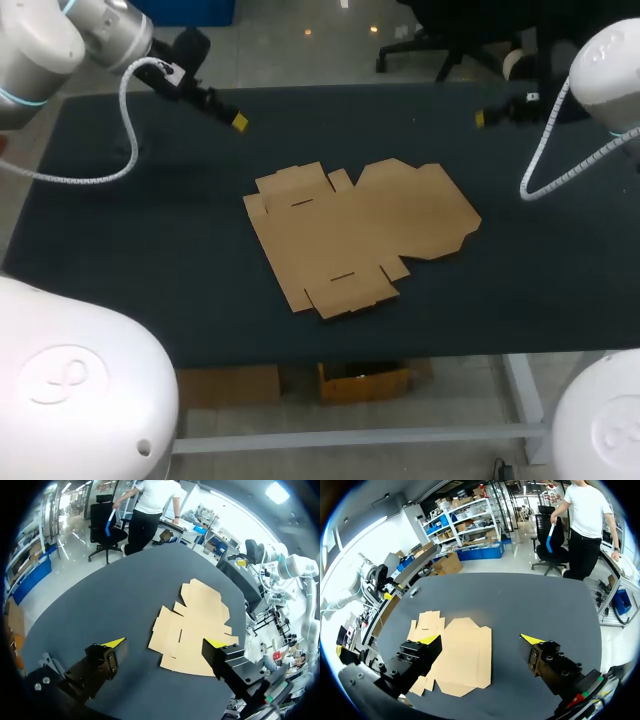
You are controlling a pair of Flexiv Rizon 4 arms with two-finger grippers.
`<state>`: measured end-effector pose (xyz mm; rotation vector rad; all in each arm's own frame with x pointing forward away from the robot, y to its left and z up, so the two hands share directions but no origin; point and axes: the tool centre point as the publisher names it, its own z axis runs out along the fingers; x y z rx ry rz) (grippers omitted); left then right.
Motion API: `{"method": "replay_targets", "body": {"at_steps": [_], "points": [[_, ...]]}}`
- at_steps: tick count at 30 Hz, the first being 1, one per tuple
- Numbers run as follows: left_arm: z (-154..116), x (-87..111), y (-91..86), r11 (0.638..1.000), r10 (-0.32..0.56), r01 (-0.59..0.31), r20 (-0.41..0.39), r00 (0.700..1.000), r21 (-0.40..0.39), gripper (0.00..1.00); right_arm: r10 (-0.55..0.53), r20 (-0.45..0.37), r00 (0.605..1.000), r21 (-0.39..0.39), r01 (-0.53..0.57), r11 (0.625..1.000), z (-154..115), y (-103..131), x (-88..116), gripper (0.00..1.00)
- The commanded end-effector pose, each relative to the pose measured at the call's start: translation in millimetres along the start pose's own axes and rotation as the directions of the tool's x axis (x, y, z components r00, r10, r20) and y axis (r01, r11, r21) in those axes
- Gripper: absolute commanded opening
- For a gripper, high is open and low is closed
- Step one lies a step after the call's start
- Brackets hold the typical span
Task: Assemble the packaging by folding the flat box into shape, placing the metal phone stand inside, and closing the box properly
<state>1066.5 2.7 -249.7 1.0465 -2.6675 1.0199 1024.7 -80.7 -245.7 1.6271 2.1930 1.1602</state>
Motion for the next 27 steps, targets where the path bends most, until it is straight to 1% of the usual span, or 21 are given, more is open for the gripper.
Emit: {"method": "replay_targets", "body": {"at_steps": [1,2,6,13,17,19,22,27], "points": [[7.3,-6.0,1.4,1.000,0.007,-0.007,-0.012,1.000,-0.014,1.00,0.036,0.019,0.999,0.030,-0.036,0.999,0.4,-8.2,-0.4,1.00],[8.8,-6.7,2.5,1.000,0.012,-0.012,-0.012,1.000,-0.019,1.00,0.041,0.007,0.999,0.032,-0.041,0.999,-0.4,-10.3,0.0,1.00],[15.2,-9.1,6.1,0.999,0.028,-0.029,-0.017,0.999,-0.034,1.00,0.068,0.008,0.998,0.043,-0.068,0.997,-4.9,-18.5,0.4,1.00],[24.0,-12.5,9.7,0.997,0.047,-0.049,-0.030,0.998,-0.065,1.00,0.146,0.029,0.989,0.115,-0.148,0.982,-11.3,-32.3,-8.5,1.00],[24.0,-10.0,14.2,0.997,0.037,-0.039,-0.034,0.999,-0.071,1.00,0.222,0.021,0.975,0.182,-0.222,0.958,-9.4,-39.9,-11.0,1.00],[22.7,-7.2,18.0,0.997,0.031,-0.033,-0.039,0.999,-0.066,1.00,0.243,0.034,0.970,0.211,-0.244,0.947,-7.6,-44.9,-11.4,1.00],[24.0,-3.4,23.1,0.997,0.035,-0.038,-0.043,0.998,-0.070,1.00,0.271,0.038,0.962,0.233,-0.272,0.934,-8.0,-53.1,-12.5,1.00],[32.2,1.2,26.4,0.994,0.053,-0.057,-0.042,0.998,-0.097,1.00,0.298,0.053,0.953,0.271,-0.301,0.914,-12.1,-67.7,-12.0,1.00]]}}
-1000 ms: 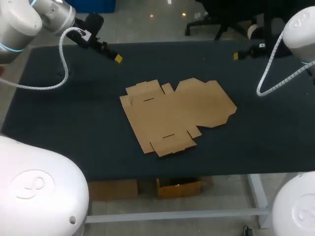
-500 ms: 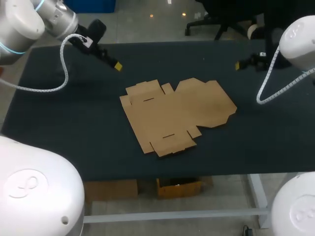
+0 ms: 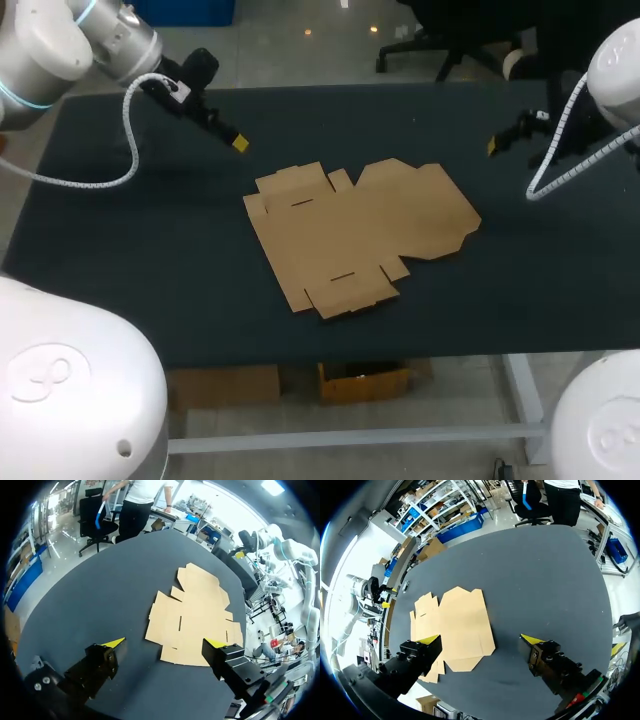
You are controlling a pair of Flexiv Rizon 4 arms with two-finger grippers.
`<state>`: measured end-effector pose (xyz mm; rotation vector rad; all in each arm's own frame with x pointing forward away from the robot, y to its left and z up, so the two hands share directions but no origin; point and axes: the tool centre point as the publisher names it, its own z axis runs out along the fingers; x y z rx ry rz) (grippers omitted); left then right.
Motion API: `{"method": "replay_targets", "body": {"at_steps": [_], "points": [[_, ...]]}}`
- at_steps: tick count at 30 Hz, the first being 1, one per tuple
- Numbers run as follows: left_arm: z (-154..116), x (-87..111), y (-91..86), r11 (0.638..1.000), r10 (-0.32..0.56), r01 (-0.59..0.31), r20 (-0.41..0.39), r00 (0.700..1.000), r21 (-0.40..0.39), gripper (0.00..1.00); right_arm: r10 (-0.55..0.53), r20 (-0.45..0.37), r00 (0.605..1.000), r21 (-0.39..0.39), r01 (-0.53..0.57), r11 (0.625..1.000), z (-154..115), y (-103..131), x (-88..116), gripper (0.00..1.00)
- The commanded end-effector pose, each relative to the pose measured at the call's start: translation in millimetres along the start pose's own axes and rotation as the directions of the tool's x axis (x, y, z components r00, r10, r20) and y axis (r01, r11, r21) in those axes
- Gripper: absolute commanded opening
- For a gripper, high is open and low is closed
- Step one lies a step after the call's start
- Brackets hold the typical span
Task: Assemble the packaging by folding the flat box into shape, placing the metal phone stand inside, and closing the box properly
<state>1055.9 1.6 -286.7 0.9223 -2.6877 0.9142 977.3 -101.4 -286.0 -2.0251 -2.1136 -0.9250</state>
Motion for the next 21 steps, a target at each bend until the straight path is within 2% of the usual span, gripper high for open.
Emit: {"method": "replay_targets", "body": {"at_steps": [1,9,16,21], "points": [[5.5,4.4,-0.8,1.000,-0.001,0.001,0.011,1.000,-0.011,1.00,0.011,0.010,1.000,0.039,-0.011,0.999,-2.5,-7.3,-1.9,1.00],[7.0,7.5,1.2,1.000,-0.004,0.004,0.009,1.000,-0.020,1.00,0.024,0.017,1.000,0.110,-0.026,0.994,-1.4,-31.2,-1.4,1.00],[9.4,7.6,3.4,0.999,-0.001,0.001,0.010,1.000,-0.034,1.00,0.060,0.023,0.998,0.128,-0.063,0.990,-8.3,-56.5,-4.8,1.00],[11.9,6.1,2.3,0.999,0.001,0.000,0.005,1.000,-0.039,1.00,0.060,0.023,0.998,0.128,-0.063,0.990,-8.3,-56.5,-4.8,1.00]]}}
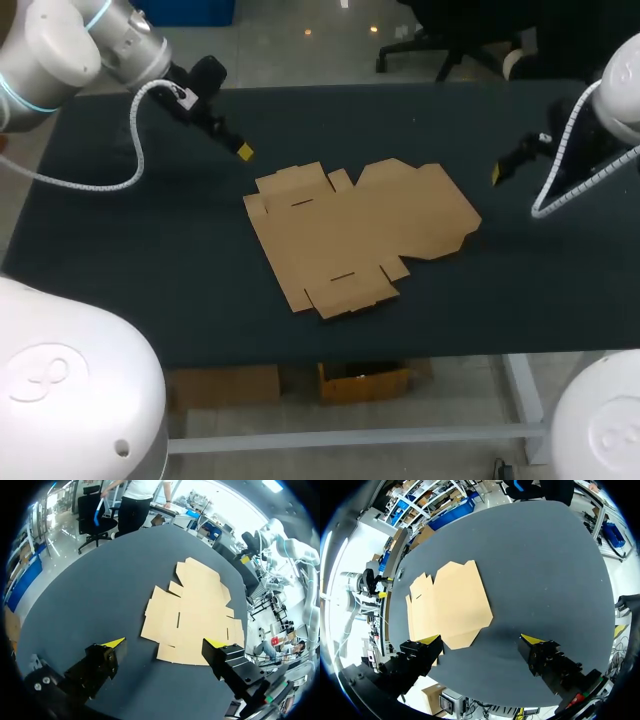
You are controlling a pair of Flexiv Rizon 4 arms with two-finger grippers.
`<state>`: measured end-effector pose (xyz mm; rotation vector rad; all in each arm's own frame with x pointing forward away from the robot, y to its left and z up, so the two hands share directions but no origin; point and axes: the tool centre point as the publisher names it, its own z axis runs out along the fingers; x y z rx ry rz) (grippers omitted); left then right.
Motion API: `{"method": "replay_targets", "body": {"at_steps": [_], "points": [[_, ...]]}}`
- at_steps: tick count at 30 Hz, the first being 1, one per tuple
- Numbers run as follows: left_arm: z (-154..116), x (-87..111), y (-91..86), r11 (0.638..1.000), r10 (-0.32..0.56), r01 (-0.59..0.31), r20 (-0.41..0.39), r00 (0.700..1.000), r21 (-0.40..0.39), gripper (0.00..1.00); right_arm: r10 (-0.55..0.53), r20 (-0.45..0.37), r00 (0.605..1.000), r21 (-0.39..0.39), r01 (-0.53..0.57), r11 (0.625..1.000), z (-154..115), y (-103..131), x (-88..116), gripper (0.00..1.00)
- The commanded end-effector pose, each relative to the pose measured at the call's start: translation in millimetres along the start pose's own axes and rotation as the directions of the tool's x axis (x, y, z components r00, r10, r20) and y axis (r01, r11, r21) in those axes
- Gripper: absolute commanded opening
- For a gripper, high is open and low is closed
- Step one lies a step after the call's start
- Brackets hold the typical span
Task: Assemble the packaging by folding the flat box into shape, placing the metal phone stand inside, and closing the box properly
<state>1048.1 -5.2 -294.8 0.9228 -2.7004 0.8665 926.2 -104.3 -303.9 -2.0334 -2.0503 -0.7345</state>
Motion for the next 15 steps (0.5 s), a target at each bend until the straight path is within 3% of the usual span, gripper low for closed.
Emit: {"method": "replay_targets", "body": {"at_steps": [1,6,15], "points": [[2.9,-0.9,-3.1,1.000,0.003,-0.003,-0.005,1.000,-0.009,1.00,-0.001,-0.005,1.000,-0.004,0.001,1.000,-3.5,-3.0,-1.0,1.00],[10.2,0.4,-8.5,1.000,0.019,-0.019,-0.017,1.000,-0.021,1.00,-0.001,-0.005,1.000,-0.004,0.001,1.000,-3.5,-3.0,-1.0,1.00],[35.6,1.2,-7.6,0.993,0.032,-0.038,-0.057,0.998,-0.109,1.00,-0.001,-0.005,1.000,-0.004,0.001,1.000,-3.5,-3.0,-1.0,1.00]]}}
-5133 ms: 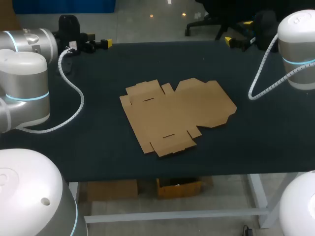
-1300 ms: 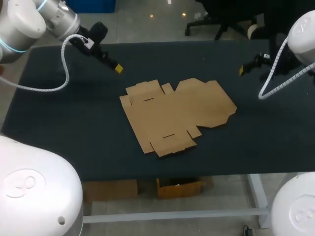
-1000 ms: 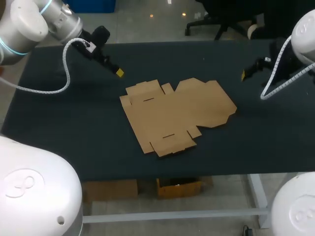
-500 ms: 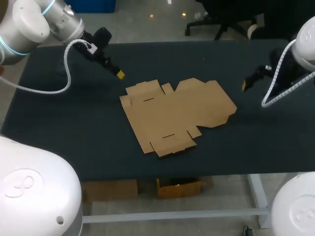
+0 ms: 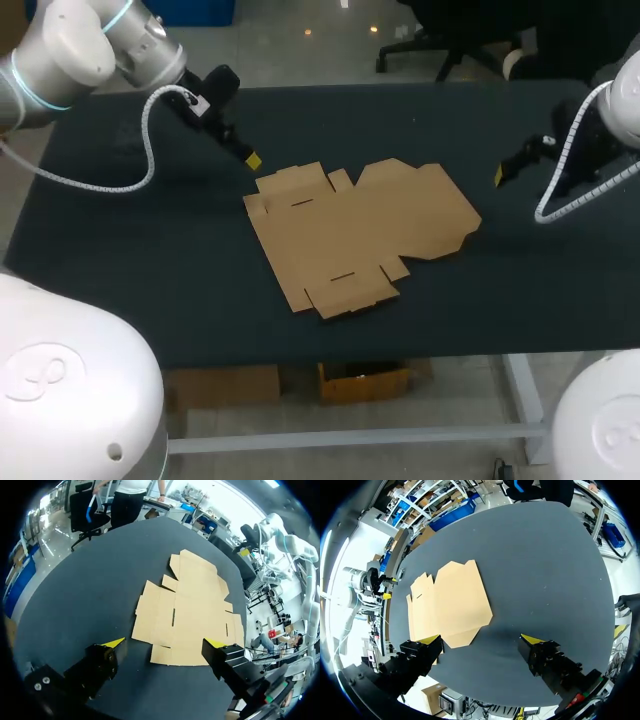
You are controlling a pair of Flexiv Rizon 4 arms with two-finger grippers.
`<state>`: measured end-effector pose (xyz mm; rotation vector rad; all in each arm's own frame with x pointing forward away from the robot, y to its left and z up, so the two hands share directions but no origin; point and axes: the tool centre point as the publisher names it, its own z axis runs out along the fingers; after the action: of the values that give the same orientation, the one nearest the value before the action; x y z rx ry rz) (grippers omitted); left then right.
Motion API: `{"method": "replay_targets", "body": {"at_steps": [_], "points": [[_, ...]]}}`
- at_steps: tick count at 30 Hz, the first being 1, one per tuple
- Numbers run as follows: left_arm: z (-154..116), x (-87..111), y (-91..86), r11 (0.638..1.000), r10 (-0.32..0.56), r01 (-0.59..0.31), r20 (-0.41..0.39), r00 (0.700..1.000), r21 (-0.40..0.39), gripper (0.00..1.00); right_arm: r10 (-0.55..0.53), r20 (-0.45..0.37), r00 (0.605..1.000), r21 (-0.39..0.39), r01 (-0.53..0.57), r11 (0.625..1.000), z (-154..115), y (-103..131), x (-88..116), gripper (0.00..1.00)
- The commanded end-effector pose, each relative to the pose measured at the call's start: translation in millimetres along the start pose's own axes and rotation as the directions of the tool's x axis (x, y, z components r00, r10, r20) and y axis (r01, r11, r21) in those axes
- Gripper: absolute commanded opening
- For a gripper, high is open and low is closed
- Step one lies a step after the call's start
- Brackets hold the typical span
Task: Assemble the packaging by folding the flat box into shape, placing the metal phone stand inside, and closing the box properly
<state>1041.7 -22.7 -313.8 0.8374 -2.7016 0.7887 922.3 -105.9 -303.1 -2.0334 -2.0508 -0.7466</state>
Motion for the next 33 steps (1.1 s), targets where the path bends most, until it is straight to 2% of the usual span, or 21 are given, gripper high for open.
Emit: {"method": "replay_targets", "body": {"at_steps": [1,9,18,33], "points": [[11.4,-7.1,-10.6,0.999,0.000,-0.001,-0.011,1.000,-0.052,1.00,0.000,-0.002,1.000,0.004,0.000,1.000,-1.1,0.5,-0.2,1.00],[14.2,-7.1,-10.7,0.999,-0.007,0.007,-0.014,1.000,-0.047,1.00,0.000,-0.002,1.000,0.004,0.000,1.000,-1.1,0.5,-0.2,1.00],[29.5,-8.6,1.4,0.997,-0.020,0.018,-0.035,0.999,-0.074,1.00,0.000,-0.002,1.000,0.004,0.000,1.000,-1.1,0.5,-0.2,1.00],[52.2,-28.4,5.4,0.999,-0.028,0.025,-0.062,0.998,-0.043,1.00,0.000,-0.002,1.000,0.004,0.000,1.000,-1.1,0.5,-0.2,1.00]]}}
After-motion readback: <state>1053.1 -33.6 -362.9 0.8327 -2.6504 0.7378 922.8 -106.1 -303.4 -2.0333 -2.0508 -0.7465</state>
